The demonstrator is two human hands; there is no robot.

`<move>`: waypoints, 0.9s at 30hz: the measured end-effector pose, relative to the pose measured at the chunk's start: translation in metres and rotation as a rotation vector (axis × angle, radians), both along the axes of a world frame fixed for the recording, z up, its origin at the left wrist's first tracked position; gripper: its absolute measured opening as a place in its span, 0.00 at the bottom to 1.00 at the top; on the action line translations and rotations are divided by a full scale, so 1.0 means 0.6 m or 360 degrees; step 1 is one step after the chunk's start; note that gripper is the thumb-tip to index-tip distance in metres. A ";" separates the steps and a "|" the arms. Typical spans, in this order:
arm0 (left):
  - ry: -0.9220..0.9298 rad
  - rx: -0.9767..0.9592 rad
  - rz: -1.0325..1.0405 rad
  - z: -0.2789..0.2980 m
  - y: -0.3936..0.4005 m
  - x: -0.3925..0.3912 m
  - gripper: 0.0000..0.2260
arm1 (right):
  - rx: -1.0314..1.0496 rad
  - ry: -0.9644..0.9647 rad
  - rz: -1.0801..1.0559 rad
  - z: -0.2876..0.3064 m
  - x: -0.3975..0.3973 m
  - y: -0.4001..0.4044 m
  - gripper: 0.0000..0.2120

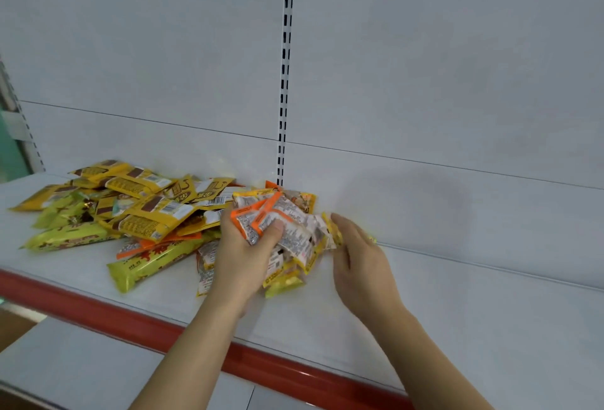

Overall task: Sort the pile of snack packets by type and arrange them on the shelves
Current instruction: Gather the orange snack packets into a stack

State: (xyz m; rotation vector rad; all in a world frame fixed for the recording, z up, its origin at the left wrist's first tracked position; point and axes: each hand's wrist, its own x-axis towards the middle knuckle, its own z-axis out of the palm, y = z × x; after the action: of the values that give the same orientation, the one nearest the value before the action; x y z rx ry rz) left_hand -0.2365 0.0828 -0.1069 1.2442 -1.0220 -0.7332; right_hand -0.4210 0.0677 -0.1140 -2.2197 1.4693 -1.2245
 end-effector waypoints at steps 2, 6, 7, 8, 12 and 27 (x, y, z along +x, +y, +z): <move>0.0013 0.0013 0.0056 -0.005 0.000 0.022 0.32 | 0.0102 0.0446 -0.0082 0.002 0.007 -0.042 0.28; -0.0045 0.0040 0.0020 -0.011 -0.006 0.059 0.25 | 0.0304 0.1034 -0.0032 0.002 0.045 -0.090 0.38; -0.0048 0.0056 0.0004 -0.013 -0.010 0.070 0.24 | 0.0320 0.1103 -0.0031 0.000 0.054 -0.098 0.40; -0.0048 0.0072 -0.0016 -0.012 -0.016 0.080 0.23 | 0.0314 0.1146 -0.0044 0.000 0.061 -0.103 0.40; -0.0036 0.0047 -0.0127 -0.016 -0.035 0.101 0.22 | 0.0181 0.1049 -0.0197 0.014 0.057 -0.103 0.29; 0.0174 -0.0071 -0.0722 0.051 -0.053 -0.090 0.18 | 0.0048 0.0053 -0.0135 0.041 -0.024 0.062 0.28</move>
State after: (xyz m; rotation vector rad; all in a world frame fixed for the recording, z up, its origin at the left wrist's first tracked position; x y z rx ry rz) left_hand -0.2905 0.0512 -0.0761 0.9283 -1.2380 -1.1074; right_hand -0.4357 0.1049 -0.0893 -2.1892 1.5992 -1.1878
